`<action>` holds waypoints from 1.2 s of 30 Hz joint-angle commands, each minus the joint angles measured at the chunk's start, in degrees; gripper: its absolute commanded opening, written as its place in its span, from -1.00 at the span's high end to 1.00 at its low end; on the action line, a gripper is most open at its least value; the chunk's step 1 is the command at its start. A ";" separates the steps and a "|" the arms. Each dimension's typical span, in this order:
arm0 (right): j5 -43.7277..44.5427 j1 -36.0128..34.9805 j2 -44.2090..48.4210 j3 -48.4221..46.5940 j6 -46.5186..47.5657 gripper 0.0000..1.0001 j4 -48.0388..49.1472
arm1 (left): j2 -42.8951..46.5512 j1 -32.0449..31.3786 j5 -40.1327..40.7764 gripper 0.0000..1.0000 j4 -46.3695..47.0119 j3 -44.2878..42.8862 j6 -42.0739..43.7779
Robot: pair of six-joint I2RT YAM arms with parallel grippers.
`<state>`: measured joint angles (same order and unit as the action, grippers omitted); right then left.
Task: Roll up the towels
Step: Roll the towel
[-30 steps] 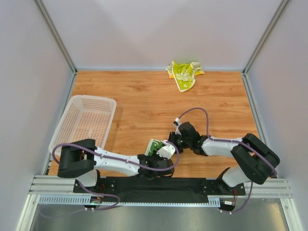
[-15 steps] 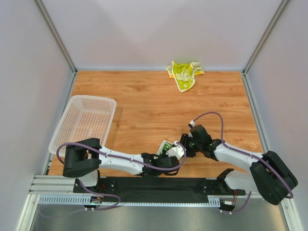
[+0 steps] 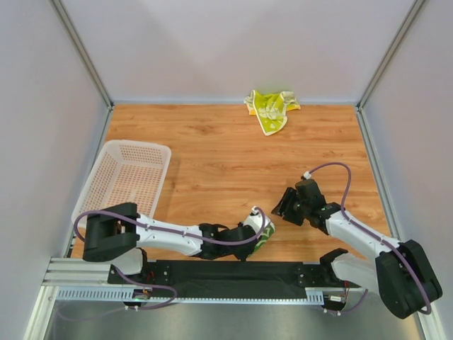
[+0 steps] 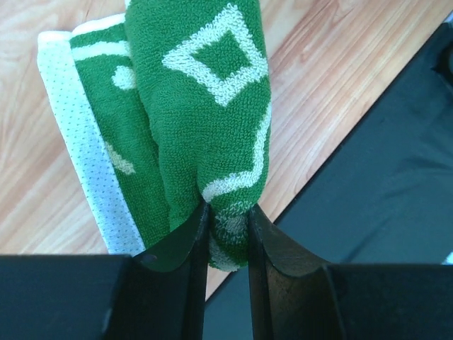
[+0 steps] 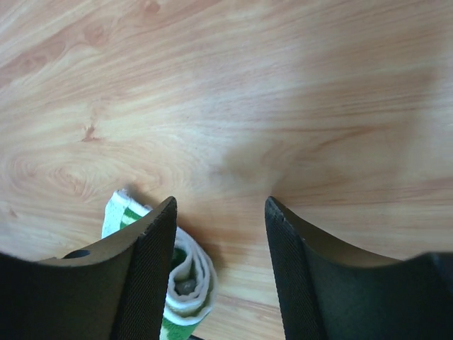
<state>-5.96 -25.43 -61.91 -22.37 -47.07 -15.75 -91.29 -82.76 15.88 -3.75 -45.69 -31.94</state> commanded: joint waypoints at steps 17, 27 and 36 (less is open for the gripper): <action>-3.43 3.63 -0.94 -2.06 2.59 -0.12 2.12 | 13.06 19.47 -31.16 0.89 9.63 18.44 -17.88; -23.04 3.55 6.53 7.07 1.19 -0.37 24.60 | 13.41 29.76 -42.15 0.88 17.73 24.86 -27.90; -27.36 1.26 11.72 15.24 -4.60 -0.44 33.41 | 9.91 36.88 -44.97 0.88 16.14 28.28 -32.12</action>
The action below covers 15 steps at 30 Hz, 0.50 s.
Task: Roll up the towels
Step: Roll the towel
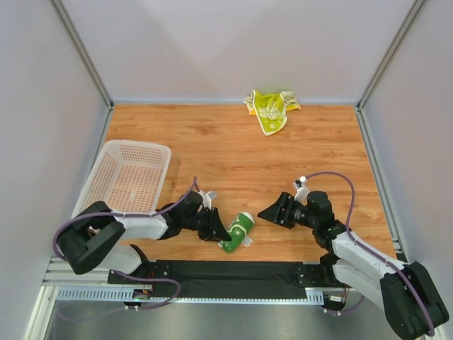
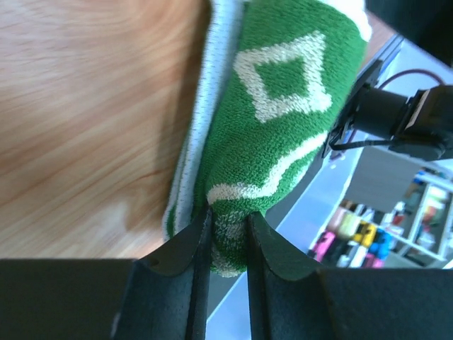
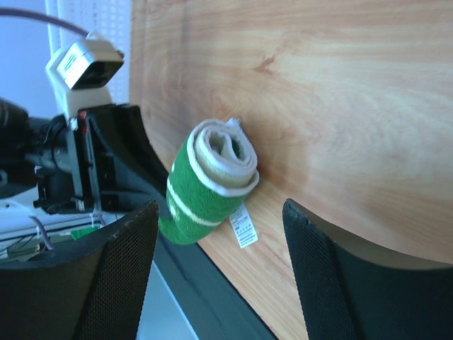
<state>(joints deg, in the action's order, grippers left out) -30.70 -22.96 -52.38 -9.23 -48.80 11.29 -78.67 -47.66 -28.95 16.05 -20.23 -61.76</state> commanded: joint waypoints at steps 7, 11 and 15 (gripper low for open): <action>-0.77 -4.54 5.10 5.89 -5.43 -0.44 8.83 | -8.77 2.92 -1.73 0.92 2.05 4.06 -4.51; 3.35 -9.63 1.51 5.63 -4.99 -0.45 10.76 | -8.25 2.92 -0.06 0.92 -1.99 2.57 -3.20; 6.70 -14.82 -6.12 6.07 -6.40 -0.45 17.87 | -8.51 2.92 0.12 0.92 -2.08 2.21 -3.89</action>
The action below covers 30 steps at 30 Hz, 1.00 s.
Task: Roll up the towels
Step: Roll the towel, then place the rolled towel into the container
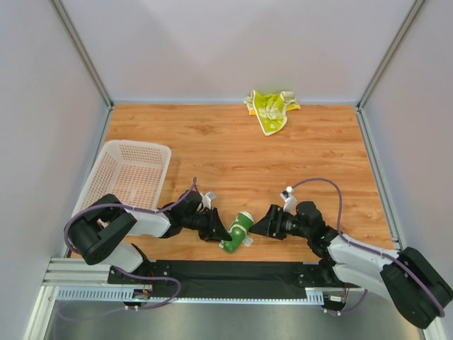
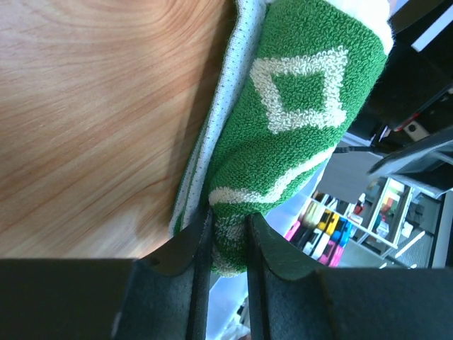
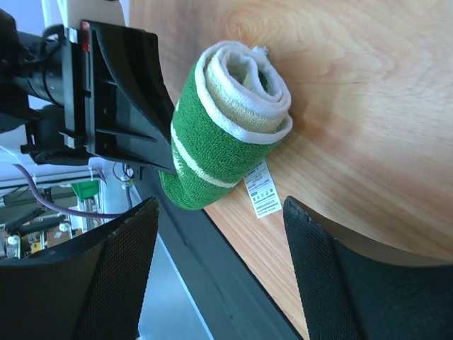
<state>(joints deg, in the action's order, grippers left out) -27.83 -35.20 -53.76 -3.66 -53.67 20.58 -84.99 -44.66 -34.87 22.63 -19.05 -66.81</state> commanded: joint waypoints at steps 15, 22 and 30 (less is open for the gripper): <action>8.23 -8.48 -25.26 -0.82 -4.60 -0.26 26.09 | -7.20 -0.07 3.68 0.97 1.88 5.69 -4.56; 11.66 -10.76 -28.24 -1.70 -4.16 -0.16 28.20 | -12.12 -0.07 1.74 0.98 11.89 7.88 -7.81; 12.10 -12.17 -37.80 -2.14 -5.13 -0.14 37.50 | -12.22 -0.07 1.83 0.98 13.31 8.85 -8.08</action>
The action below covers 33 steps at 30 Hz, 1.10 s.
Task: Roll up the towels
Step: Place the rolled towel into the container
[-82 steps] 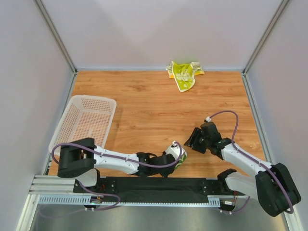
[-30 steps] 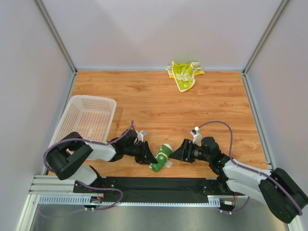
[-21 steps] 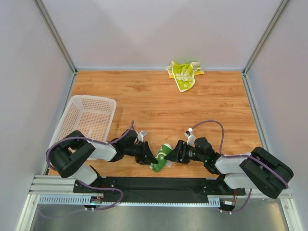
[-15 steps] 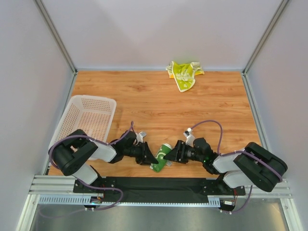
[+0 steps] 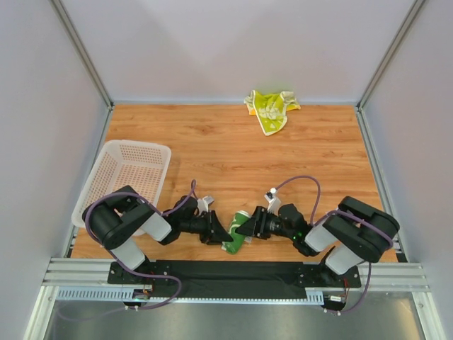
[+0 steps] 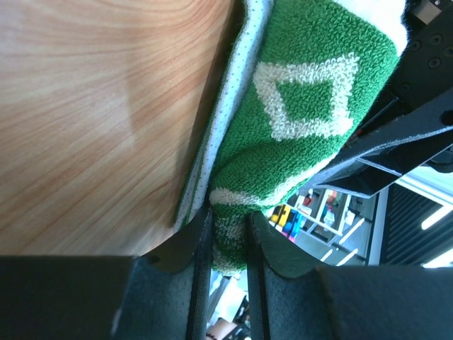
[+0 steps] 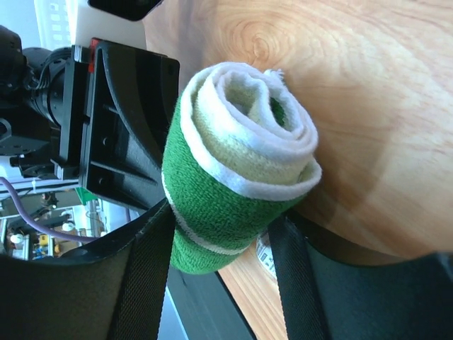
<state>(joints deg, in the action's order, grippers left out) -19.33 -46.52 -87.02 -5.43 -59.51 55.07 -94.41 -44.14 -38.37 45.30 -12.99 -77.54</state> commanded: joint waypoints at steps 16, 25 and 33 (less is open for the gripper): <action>2.28 -1.29 -0.27 -4.66 5.52 1.00 -3.58 | 11.48 -0.51 11.11 0.03 -33.13 -2.29 13.54; 3.08 -0.85 22.24 -12.58 14.06 0.99 -31.14 | 31.37 -0.51 18.95 -0.21 -53.65 -13.02 25.15; -3.41 -0.85 29.27 -15.75 13.72 0.99 -35.12 | 37.37 -0.60 13.15 -0.26 -41.97 -13.37 28.05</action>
<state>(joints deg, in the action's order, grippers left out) -18.04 -47.33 -60.47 -19.11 -46.48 21.78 -57.56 -44.75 -24.03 -0.03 -24.99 -53.12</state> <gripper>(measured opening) 0.121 0.627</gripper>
